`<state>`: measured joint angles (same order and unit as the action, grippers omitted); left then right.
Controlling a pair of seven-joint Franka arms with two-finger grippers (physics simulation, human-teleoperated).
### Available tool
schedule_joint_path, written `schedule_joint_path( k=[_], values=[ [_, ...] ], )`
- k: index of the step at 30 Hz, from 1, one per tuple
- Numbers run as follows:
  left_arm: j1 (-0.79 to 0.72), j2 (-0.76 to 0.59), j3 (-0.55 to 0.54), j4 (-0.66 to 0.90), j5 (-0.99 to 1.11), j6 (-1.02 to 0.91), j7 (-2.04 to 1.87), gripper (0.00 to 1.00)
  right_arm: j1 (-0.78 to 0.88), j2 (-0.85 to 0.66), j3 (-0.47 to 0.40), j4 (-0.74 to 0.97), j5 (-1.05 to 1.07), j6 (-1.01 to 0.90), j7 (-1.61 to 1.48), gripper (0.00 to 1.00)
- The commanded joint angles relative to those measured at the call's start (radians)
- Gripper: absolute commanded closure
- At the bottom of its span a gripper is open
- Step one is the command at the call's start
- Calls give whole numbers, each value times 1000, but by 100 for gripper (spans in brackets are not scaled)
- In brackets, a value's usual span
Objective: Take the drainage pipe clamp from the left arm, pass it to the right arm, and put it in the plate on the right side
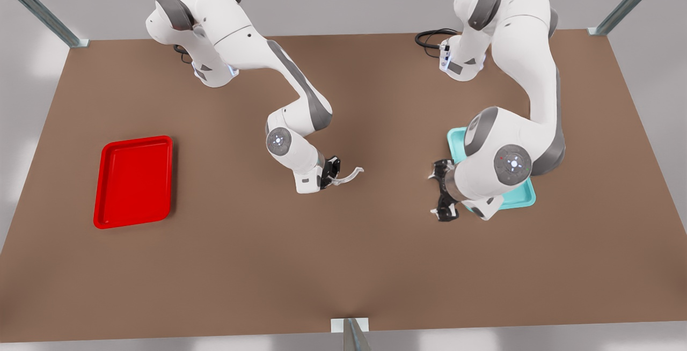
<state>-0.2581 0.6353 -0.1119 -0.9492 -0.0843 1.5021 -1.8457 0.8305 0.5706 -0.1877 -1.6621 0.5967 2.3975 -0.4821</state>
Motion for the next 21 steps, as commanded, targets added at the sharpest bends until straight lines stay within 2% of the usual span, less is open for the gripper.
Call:
schedule_joint_path(
  k=[1, 3, 4, 5, 6, 8, 9, 10, 11, 13, 15, 16, 21],
  values=[
    [48, -32, 3, 3, 150, -256, 1582, 0, -5, -6, -1, -5, -6, -3, 3, 79],
    [155, -55, 4, 3, 176, -275, 2007, 0, -53, -46, -7, -56, -6, -23, -107, 79],
    [180, -228, 6, -236, 178, -162, 2083, 0, -80, -75, -9, -100, -9, -24, -128, 79],
    [183, -396, 6, -605, 169, 76, 2077, 0, -119, -104, -9, -150, -9, -47, -171, 79],
    [183, -365, 5, -507, 143, -3, 2079, 0, -148, -115, -15, -154, -24, -130, -190, 79],
    [184, -365, 3, -453, 104, -59, 2083, 0, -293, -133, -22, -154, -149, -235, -297, 79],
    [175, -365, -3, -363, 103, -120, 2082, 0, -421, -121, -24, -153, -216, -245, -467, 79],
    [175, -346, -6, -286, 98, -149, 2093, 0, -481, -121, -27, -137, -328, -245, -478, 79],
    [235, -324, 0, -270, 28, -184, 2122, 0, -537, -115, -27, -111, -409, -244, -487, 79],
    [249, -321, -3, -263, 43, -169, 2177, 0, -649, -100, -30, -70, -497, -230, -498, 79],
    [249, -330, -2, -223, 78, -261, 2177, 0, -711, -71, -29, -45, -494, -222, -509, 79],
    [235, -332, -34, -186, 14, -269, 2176, 0, -749, -57, -29, -35, -491, -210, -509, 79],
    [283, -325, -26, -235, 24, -332, 2185, 0, -870, 32, -27, -33, -408, -72, -497, 79]
  ],
)
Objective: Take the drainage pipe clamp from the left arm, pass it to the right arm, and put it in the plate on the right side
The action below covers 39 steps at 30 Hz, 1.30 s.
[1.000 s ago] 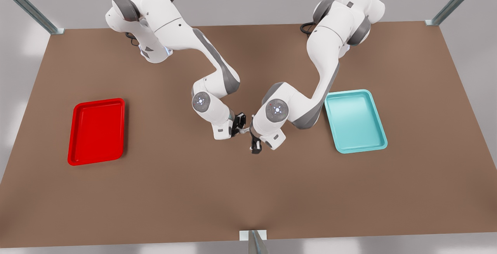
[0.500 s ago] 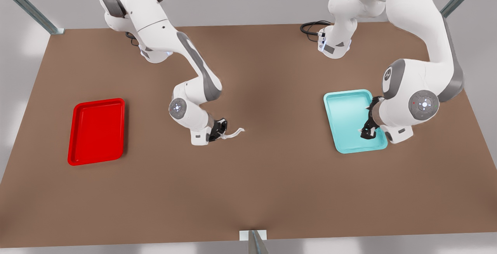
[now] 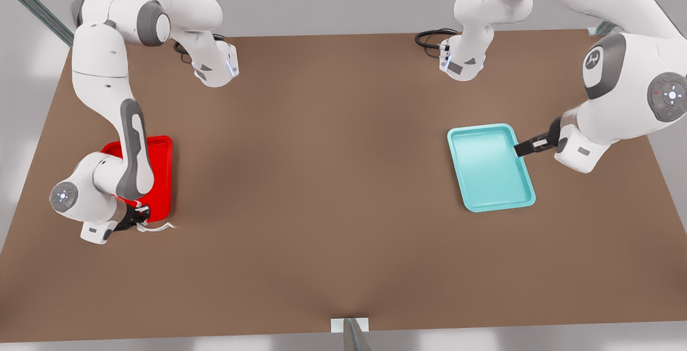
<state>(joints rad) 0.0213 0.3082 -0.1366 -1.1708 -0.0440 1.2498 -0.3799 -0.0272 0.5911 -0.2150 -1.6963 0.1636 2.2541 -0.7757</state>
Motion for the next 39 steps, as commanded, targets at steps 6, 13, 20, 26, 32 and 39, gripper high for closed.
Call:
schedule_joint_path(
  k=[6, 13, 20, 26, 32, 39],
  values=[
    [-12, 11, -26, -23, -2, -102, 719, 0, -77, -19, -3, -49, 20, -11, -320, 79],
    [-44, 34, -27, -18, 15, -119, 722, 0, -109, -91, -60, -92, 7, -269, -349, 79],
    [-41, 31, -32, -23, -11, -118, 720, 0, -119, -74, -66, -91, 8, -355, -352, 0],
    [-34, 16, -29, 2, -7, -145, 724, 0, -117, -59, -61, -43, 7, -347, -353, 0],
    [23, 22, -31, 73, -30, -89, 724, 0, 36, -221, -60, 242, -12, -758, 244, 0],
    [16, 43, -34, -1, -99, -101, 720, 0, 153, -381, -64, 287, -55, -869, 630, 0]
  ],
)
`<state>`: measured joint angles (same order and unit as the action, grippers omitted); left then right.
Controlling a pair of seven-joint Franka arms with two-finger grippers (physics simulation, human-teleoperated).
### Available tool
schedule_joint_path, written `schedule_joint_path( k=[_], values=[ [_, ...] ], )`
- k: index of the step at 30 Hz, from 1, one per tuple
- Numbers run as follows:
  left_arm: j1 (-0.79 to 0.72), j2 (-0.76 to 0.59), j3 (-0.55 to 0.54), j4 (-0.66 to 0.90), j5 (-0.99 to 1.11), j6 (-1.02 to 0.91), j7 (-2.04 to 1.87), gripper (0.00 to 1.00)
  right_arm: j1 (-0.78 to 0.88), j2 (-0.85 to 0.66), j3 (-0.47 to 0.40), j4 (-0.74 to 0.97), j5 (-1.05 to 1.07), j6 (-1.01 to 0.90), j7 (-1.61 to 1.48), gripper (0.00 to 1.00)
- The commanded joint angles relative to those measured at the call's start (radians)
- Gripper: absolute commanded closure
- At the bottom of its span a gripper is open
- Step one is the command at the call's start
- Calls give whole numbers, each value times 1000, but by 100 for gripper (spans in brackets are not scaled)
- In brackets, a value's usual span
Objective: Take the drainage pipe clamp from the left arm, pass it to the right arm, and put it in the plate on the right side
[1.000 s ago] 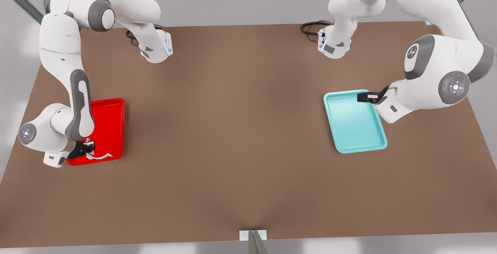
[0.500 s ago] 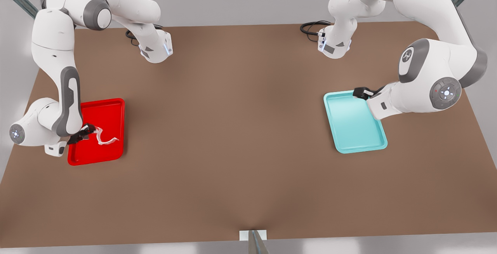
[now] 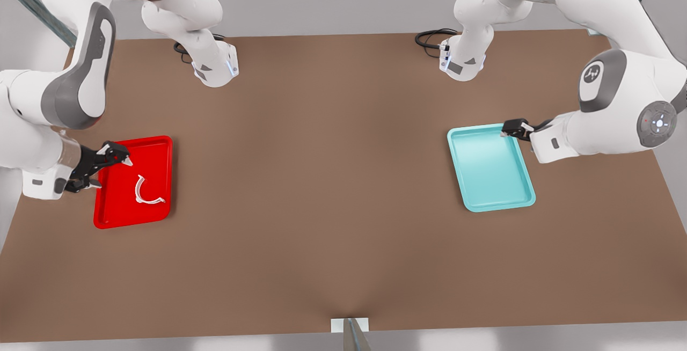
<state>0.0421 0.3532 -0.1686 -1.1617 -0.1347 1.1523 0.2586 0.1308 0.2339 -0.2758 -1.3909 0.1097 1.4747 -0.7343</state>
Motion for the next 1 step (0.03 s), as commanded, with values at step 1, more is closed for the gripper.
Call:
schedule_joint_path(
  k=[1],
  values=[
    [4, 4, 0, -21, -6, -3, 91, 0, 3, -28, -3, -25, -10, -74, 589, 0]
  ],
)
